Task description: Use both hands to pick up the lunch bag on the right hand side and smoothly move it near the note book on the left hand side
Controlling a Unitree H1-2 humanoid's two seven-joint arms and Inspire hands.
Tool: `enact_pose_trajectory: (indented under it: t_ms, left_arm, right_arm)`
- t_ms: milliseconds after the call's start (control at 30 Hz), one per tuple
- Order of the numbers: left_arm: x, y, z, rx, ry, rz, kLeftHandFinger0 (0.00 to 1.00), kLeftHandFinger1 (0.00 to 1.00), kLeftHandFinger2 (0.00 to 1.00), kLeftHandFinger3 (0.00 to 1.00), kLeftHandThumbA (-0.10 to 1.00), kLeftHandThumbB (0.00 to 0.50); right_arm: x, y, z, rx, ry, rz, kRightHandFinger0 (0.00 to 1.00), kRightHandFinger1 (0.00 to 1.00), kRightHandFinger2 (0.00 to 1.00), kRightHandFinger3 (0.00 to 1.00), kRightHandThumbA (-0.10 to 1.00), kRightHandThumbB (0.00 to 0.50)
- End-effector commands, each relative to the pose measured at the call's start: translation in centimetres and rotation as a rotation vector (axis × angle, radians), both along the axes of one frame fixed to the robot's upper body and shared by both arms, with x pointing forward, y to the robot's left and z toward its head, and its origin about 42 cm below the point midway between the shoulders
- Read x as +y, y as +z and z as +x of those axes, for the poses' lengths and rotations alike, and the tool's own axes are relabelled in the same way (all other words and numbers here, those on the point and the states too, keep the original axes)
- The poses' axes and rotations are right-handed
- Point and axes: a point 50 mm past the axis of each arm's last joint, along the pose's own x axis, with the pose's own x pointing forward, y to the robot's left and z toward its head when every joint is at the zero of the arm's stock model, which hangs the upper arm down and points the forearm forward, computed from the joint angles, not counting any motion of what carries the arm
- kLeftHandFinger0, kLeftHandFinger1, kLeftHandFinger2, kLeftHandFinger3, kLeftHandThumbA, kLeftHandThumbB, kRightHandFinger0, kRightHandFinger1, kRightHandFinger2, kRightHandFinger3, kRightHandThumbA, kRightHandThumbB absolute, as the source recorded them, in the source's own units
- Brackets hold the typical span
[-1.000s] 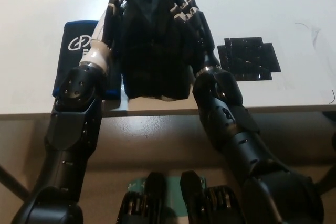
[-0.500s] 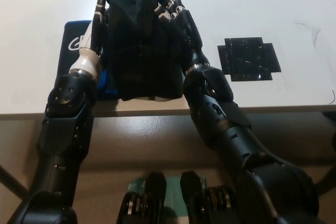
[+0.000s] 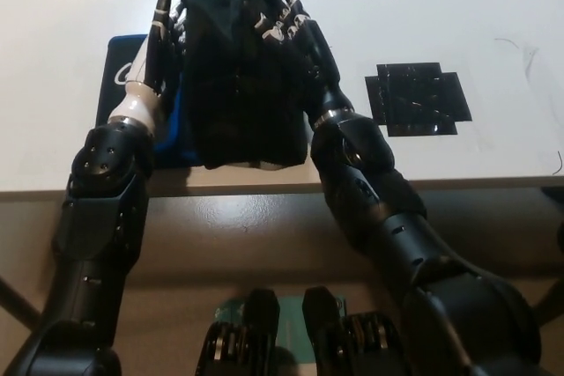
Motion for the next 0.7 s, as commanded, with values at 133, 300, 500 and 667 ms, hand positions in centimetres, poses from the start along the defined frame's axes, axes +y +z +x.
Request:
enact_pose_trajectory:
  t_ms: [133, 300, 500, 667]
  left_arm:
    - [3.6, 5.2, 0.0, -0.191, 0.005, 0.250, 1.00, 1.00, 1.00, 1.00, 1.00, 0.500]
    - [4.9, 6.1, -0.9, -0.215, 0.025, 0.330, 1.00, 1.00, 1.00, 1.00, 1.00, 0.500]
    - [6.5, 7.5, -2.2, -0.292, 0.048, 0.411, 1.00, 1.00, 1.00, 1.00, 1.00, 0.497]
    - [8.1, 8.1, -4.1, -0.311, 0.036, 0.408, 1.00, 1.00, 1.00, 1.00, 1.00, 0.500]
  right_arm:
    - [-4.9, 4.1, 0.7, -0.280, -0.250, -0.278, 1.00, 1.00, 1.00, 1.00, 1.00, 0.341]
    - [-6.9, 4.7, 0.3, -0.332, -0.293, -0.256, 1.00, 1.00, 1.00, 1.00, 1.00, 0.382]
    - [-9.6, 5.9, -0.8, -0.415, -0.316, -0.215, 1.00, 1.00, 1.00, 1.00, 1.00, 0.370]
    - [-12.2, 6.2, -2.7, -0.420, -0.307, -0.191, 1.00, 1.00, 1.00, 1.00, 1.00, 0.409]
